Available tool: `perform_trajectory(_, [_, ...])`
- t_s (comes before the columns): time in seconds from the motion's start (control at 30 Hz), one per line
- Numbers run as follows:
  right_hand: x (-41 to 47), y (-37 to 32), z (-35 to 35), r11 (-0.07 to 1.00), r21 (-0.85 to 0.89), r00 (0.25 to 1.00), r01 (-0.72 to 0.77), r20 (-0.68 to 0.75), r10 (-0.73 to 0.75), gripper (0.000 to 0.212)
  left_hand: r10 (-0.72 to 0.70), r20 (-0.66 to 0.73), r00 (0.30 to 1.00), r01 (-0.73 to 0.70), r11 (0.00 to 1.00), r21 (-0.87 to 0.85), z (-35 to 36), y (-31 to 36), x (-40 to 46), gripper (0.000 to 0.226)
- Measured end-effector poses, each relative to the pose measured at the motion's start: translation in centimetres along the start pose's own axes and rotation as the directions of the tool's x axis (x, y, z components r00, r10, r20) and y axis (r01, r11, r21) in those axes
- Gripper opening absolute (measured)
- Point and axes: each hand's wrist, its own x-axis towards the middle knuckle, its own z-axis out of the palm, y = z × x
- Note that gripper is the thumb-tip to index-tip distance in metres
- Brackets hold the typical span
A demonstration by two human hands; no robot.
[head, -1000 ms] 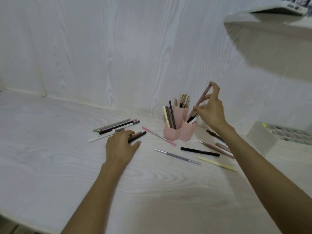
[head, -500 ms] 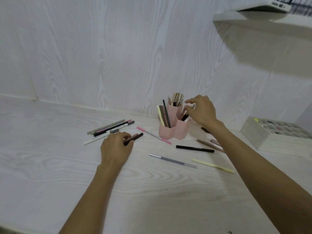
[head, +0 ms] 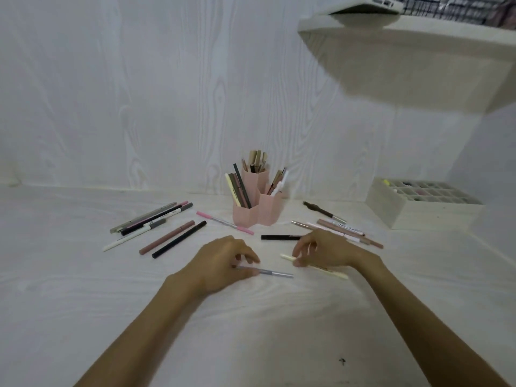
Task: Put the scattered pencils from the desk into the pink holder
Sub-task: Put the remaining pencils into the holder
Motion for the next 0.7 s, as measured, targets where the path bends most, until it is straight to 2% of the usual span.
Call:
perform_trajectory(0.1, [1.5, -0.3, 2.0, 0.994, 0.051, 0.97, 0.1, -0.227, -0.086, 0.009, 0.063, -0.021, 0.998, -0.056, 0.973, 0.224, -0.8, 0.3, 0.5, 0.021])
perform_trajectory(0.17, [2.5, -0.7, 3.2, 0.989, -0.008, 0.925, 0.15, -0.352, -0.143, 0.015, 0.089, -0.006, 0.996, -0.077, 0.89, 0.449, -1.5, -0.1, 0.9, 0.025])
perform_trajectory(0.23, [3.1, -0.9, 4.2, 0.983, -0.066, 0.886, 0.169, -0.427, -0.181, 0.02, 0.045, 0.037, 0.998, -0.058, 0.779, 0.624, -2.4, -0.8, 1.0, 0.024])
perform_trajectory(0.3, [3.4, -0.6, 4.9, 0.98, -0.092, 0.863, 0.175, -0.464, -0.197, 0.023, -0.024, 0.063, 0.998, -0.029, 0.696, 0.718, -3.2, -1.4, 0.8, 0.019])
perform_trajectory(0.37, [3.7, -0.3, 5.2, 0.979, -0.101, 0.857, 0.178, -0.474, -0.205, 0.023, -0.06, -0.003, 0.998, 0.045, 0.717, 0.696, -4.4, -1.5, 0.6, 0.019])
perform_trajectory(0.43, [3.9, 0.0, 5.3, 0.978, -0.093, 0.856, 0.186, -0.473, -0.208, 0.023, -0.079, -0.211, 0.974, 0.174, 0.859, 0.481, -5.8, -1.2, 1.2, 0.021])
perform_trajectory(0.5, [4.1, 0.0, 5.3, 0.977, -0.076, 0.852, 0.197, -0.48, -0.209, 0.023, -0.185, -0.474, 0.861, 0.23, 0.972, 0.039, -7.4, -0.2, 2.6, 0.025])
perform_trajectory(0.53, [4.1, 0.2, 5.3, 0.977, -0.068, 0.85, 0.201, -0.484, -0.208, 0.023, -0.245, -0.57, 0.784, 0.178, 0.969, -0.172, -8.2, 0.3, 3.8, 0.027])
perform_trajectory(0.6, [4.2, 0.5, 5.4, 0.977, -0.056, 0.847, 0.205, -0.49, -0.206, 0.022, -0.355, -0.662, 0.66, 0.021, 0.89, -0.456, -9.6, 1.6, 6.8, 0.023])
perform_trajectory(0.67, [4.2, 0.1, 5.7, 0.975, -0.053, 0.845, 0.214, -0.492, -0.212, 0.022, -0.442, -0.657, 0.61, -0.089, 0.786, -0.612, -10.7, 2.3, 9.1, 0.022])
perform_trajectory(0.7, [4.2, 0.2, 5.7, 0.974, -0.045, 0.84, 0.222, -0.498, -0.214, 0.021, -0.467, -0.646, 0.603, -0.094, 0.763, -0.64, -10.7, 2.5, 10.4, 0.024])
